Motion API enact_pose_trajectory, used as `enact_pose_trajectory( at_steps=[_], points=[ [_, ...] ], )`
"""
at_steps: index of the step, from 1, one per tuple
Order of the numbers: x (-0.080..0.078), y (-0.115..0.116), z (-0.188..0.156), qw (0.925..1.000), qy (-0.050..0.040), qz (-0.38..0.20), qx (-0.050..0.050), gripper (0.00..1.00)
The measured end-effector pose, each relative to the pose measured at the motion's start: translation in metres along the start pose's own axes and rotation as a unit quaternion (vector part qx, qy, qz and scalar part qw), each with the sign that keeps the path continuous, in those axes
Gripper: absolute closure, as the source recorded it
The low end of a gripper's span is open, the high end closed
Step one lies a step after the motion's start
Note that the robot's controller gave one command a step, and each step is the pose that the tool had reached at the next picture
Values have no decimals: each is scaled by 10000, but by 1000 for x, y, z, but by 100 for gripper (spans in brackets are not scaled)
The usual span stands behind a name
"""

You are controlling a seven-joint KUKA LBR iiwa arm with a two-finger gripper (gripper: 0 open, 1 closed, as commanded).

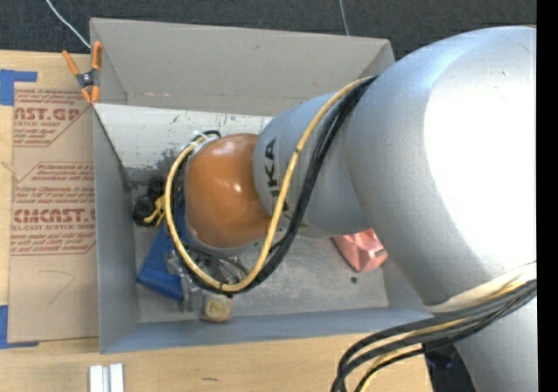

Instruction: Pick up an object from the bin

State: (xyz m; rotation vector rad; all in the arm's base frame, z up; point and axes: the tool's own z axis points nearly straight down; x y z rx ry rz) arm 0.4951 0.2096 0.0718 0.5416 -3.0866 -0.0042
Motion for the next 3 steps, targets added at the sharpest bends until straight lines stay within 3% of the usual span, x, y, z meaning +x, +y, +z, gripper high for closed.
enact_pose_trajectory(
  at_steps=[1,2,3],
  points=[
    [0,0,0,10000,0,0,-1,100],
    [3,7,-61,10000,25,34,4,100],
    [-3,8,-1,9983,-51,-574,-3,0]
  ],
)
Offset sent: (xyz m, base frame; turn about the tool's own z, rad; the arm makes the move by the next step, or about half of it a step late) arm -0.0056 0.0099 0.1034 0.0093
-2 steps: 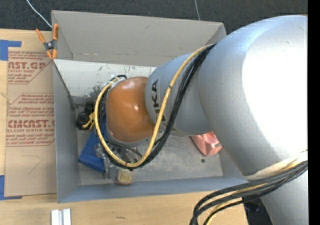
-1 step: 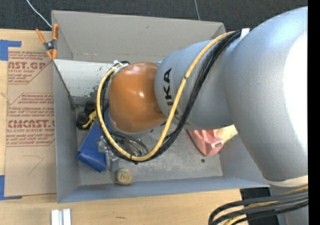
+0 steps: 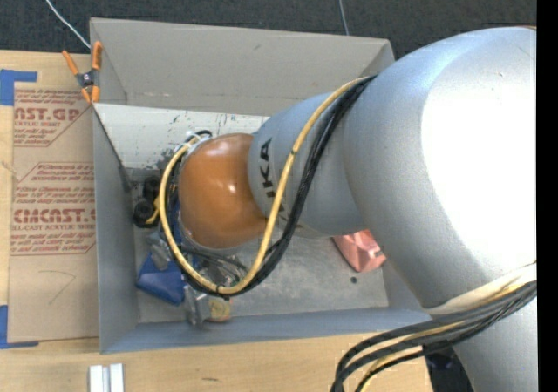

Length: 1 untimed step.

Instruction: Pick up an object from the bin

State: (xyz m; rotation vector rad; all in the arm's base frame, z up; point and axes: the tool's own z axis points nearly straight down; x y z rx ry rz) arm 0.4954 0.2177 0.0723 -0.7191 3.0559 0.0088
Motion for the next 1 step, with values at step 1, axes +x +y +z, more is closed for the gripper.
enact_pose_trajectory(
  at_steps=[1],
  points=[
    [0,0,0,10000,4,-2,-2,0]
  ],
)
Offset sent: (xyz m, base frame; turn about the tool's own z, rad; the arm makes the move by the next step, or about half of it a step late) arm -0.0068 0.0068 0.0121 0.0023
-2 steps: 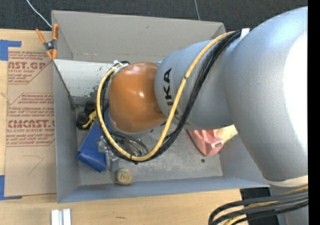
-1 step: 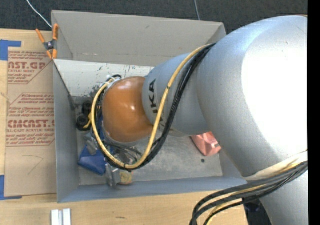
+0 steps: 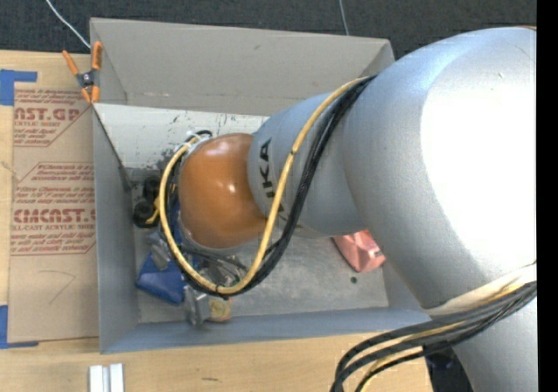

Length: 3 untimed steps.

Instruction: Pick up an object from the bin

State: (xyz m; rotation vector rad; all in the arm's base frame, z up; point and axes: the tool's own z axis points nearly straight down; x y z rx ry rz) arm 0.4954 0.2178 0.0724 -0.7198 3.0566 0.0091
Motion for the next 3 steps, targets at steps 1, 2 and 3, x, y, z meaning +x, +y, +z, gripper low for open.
enact_pose_trajectory(
  at_steps=[1,2,3],
  points=[
    [2,10,-13,10000,-25,13,-4,0],
    [-5,8,-14,9998,-7,-175,-1,0],
    [-5,8,-17,9998,-7,-220,-2,0]
  ],
)
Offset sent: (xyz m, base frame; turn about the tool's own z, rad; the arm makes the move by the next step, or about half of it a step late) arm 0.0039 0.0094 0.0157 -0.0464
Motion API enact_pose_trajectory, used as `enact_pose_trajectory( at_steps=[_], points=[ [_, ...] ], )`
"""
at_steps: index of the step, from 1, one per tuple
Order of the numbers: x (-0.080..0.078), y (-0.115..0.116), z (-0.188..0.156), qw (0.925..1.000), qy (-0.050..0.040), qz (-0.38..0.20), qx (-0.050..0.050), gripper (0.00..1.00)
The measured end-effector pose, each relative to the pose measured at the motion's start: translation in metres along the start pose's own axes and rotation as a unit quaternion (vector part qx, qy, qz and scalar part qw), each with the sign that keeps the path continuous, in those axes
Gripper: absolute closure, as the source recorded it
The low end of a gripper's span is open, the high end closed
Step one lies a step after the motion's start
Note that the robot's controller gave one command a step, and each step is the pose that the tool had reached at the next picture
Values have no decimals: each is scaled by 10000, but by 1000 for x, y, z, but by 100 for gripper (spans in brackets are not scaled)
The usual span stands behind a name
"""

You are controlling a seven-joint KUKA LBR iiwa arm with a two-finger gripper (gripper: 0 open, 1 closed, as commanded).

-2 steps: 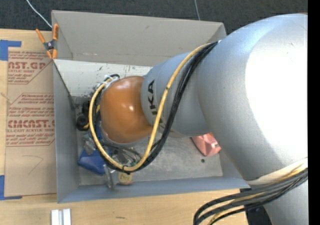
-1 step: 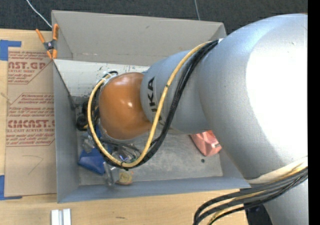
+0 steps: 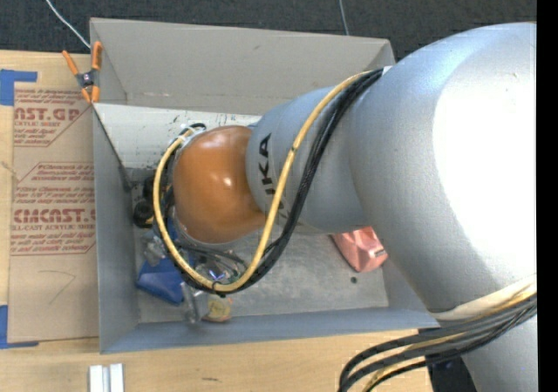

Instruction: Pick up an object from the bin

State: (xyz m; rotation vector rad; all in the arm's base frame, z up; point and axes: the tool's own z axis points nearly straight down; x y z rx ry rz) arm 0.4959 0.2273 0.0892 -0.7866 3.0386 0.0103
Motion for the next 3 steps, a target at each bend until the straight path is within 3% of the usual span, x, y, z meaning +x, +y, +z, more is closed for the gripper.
enact_pose_trajectory(
  at_steps=[1,3],
  points=[
    [-46,-29,11,9932,-12,-1163,-3,100],
    [-46,-29,11,9932,-13,-1163,-6,100]
  ],
)
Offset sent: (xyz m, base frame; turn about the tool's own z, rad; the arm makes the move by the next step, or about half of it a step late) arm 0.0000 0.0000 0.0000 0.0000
